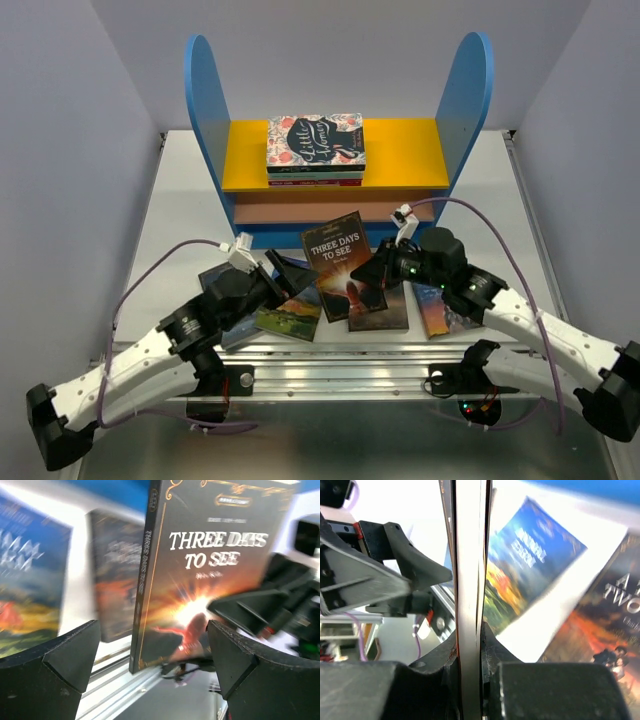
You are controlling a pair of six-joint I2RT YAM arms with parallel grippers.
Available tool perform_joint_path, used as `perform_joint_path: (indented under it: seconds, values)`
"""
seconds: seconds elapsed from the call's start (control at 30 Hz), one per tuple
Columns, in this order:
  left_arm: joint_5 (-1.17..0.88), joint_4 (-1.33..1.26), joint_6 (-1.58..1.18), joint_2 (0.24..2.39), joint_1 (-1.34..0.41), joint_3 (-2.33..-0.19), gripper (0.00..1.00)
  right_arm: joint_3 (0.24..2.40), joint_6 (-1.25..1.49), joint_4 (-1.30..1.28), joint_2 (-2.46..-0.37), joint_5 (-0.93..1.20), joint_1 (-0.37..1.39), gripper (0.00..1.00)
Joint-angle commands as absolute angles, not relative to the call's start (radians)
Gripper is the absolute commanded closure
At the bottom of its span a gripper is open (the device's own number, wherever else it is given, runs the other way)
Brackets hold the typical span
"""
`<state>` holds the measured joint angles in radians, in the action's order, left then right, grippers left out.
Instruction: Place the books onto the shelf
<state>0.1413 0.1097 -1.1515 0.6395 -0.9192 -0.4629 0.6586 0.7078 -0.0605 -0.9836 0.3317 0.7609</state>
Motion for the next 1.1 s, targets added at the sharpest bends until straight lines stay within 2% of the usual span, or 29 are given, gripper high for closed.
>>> perform_joint_path:
  seconds: [0.0, 0.13, 0.27, 0.5, 0.67, 0.9, 0.97, 1.03, 1.07]
  values:
    - [0.176, 0.095, -1.031, 0.464, -0.923, -0.488, 0.01, 0.729, 0.635, -0.037, -0.870, 0.279, 0.767, 0.99]
    - [0.115, 0.026, -0.928, 0.335, -0.925, -0.476, 0.01, 0.771, 0.655, -0.050, -0.842, 0.330, 0.767, 0.99]
    - [0.055, -0.035, -0.815, 0.293, -0.923, -0.495, 0.01, 0.822, 0.683, -0.060, -0.833, 0.449, 0.767, 0.99]
    - [-0.049, -0.124, -0.759, 0.374, -0.925, -0.506, 0.01, 0.877, 0.727, -0.017, -0.795, 0.561, 0.767, 0.99]
    - [-0.152, -0.308, -0.729, 0.391, -0.925, -0.466, 0.01, 0.848, 0.779, 0.030, -0.831, 0.607, 0.767, 0.99]
    - [-0.147, -0.417, -0.773, 0.396, -0.925, -0.410, 0.01, 0.782, 0.848, 0.186, -0.864, 0.696, 0.767, 0.99]
    - [-0.164, -0.446, -0.782, 0.410, -0.925, -0.396, 0.06, 0.770, 0.848, 0.201, -0.867, 0.695, 0.767, 0.99]
    - [-0.169, -0.483, -0.798, 0.428, -0.925, -0.385, 0.17, 0.761, 0.850, 0.221, -0.870, 0.687, 0.767, 0.99]
    - [-0.169, -0.494, -0.804, 0.436, -0.923, -0.379, 0.30, 0.759, 0.850, 0.228, -0.873, 0.687, 0.767, 0.99]
